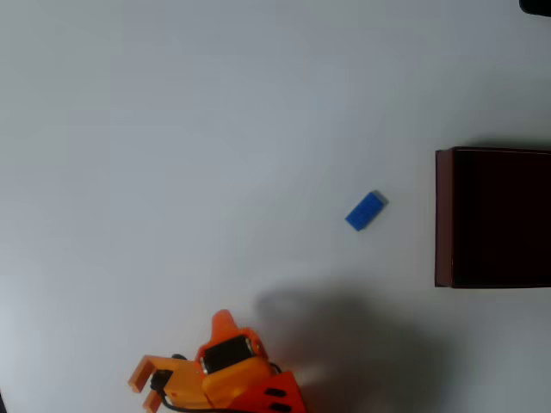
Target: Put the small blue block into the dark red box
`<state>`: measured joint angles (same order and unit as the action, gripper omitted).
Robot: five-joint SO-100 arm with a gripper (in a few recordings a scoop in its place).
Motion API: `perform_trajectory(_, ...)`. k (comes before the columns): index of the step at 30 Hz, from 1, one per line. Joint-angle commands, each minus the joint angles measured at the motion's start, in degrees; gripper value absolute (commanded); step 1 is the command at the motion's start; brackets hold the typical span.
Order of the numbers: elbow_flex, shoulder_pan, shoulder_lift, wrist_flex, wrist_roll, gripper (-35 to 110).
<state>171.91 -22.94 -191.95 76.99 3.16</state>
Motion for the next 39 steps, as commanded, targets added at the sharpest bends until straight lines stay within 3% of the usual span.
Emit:
perform_trajectory(1,0.26,2.29,-0.44,0.18,0.79,0)
perform_trajectory(20,0.26,2.46,-0.44,0.18,0.53,0)
perform_trajectory(27,0.26,2.90,-0.44,-0.88,2.02,17)
perform_trajectory(34,-4.13,3.78,-0.44,0.62,-0.09,22)
perform_trajectory(39,-6.42,5.27,-0.26,-5.19,0.97,20)
